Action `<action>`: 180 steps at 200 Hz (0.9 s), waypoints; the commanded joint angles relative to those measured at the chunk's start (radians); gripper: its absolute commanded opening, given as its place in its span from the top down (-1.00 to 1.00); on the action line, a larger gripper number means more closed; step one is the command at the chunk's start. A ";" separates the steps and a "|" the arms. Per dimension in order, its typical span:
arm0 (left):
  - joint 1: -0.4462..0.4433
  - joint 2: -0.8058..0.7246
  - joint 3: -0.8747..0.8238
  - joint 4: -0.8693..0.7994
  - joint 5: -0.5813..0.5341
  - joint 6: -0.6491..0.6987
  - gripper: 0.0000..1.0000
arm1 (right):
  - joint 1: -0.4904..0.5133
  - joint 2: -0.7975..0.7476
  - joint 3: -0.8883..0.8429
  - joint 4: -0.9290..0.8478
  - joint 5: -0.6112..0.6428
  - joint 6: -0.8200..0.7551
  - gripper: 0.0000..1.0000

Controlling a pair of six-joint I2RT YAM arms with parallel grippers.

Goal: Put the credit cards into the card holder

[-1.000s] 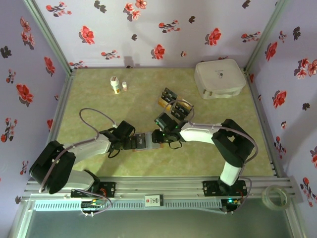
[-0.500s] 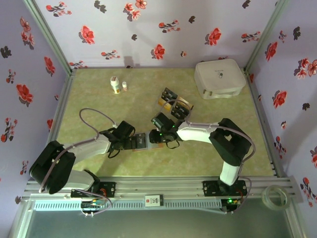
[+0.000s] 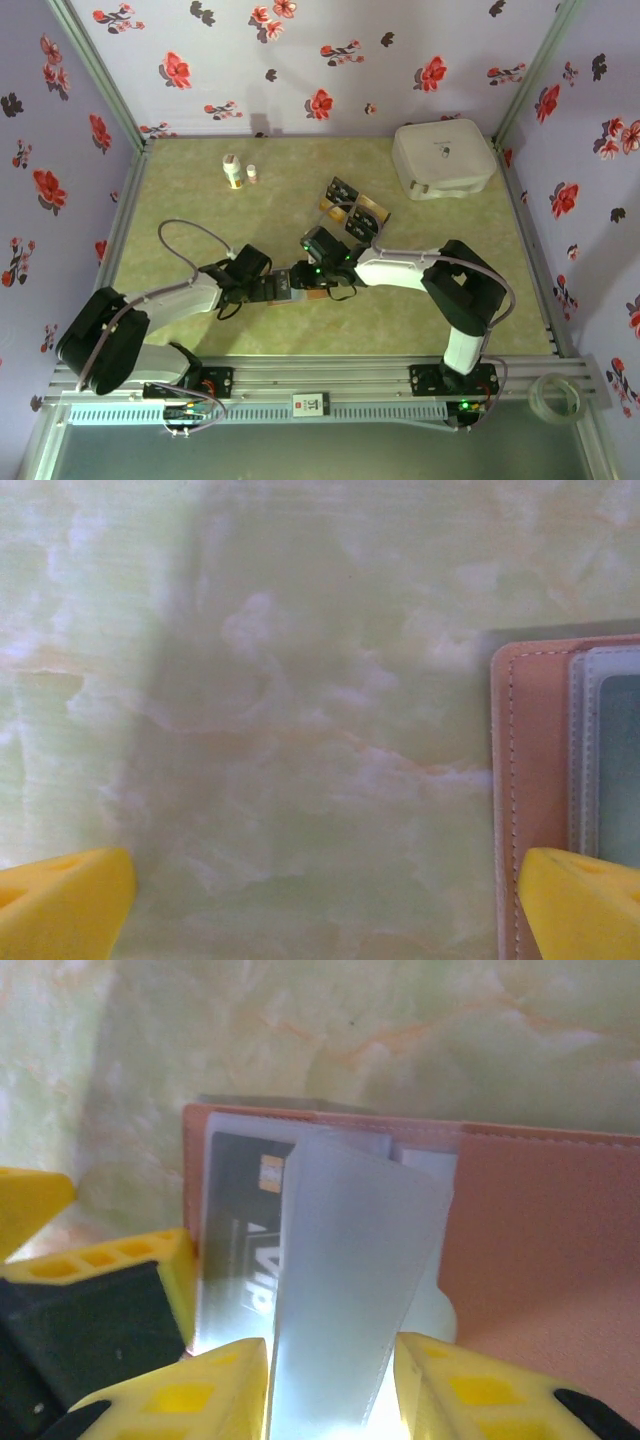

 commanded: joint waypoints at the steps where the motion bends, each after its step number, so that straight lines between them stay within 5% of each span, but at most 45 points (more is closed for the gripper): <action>1: 0.004 -0.061 -0.016 -0.052 -0.023 -0.021 -0.99 | 0.013 -0.026 0.030 0.044 -0.027 0.040 0.25; 75: 0.054 -0.306 -0.036 -0.172 -0.097 -0.044 -0.99 | 0.045 0.106 0.100 0.137 -0.044 0.103 0.25; 180: 0.089 -0.393 -0.064 -0.217 -0.097 -0.034 -0.99 | 0.075 0.193 0.171 0.199 -0.073 0.157 0.20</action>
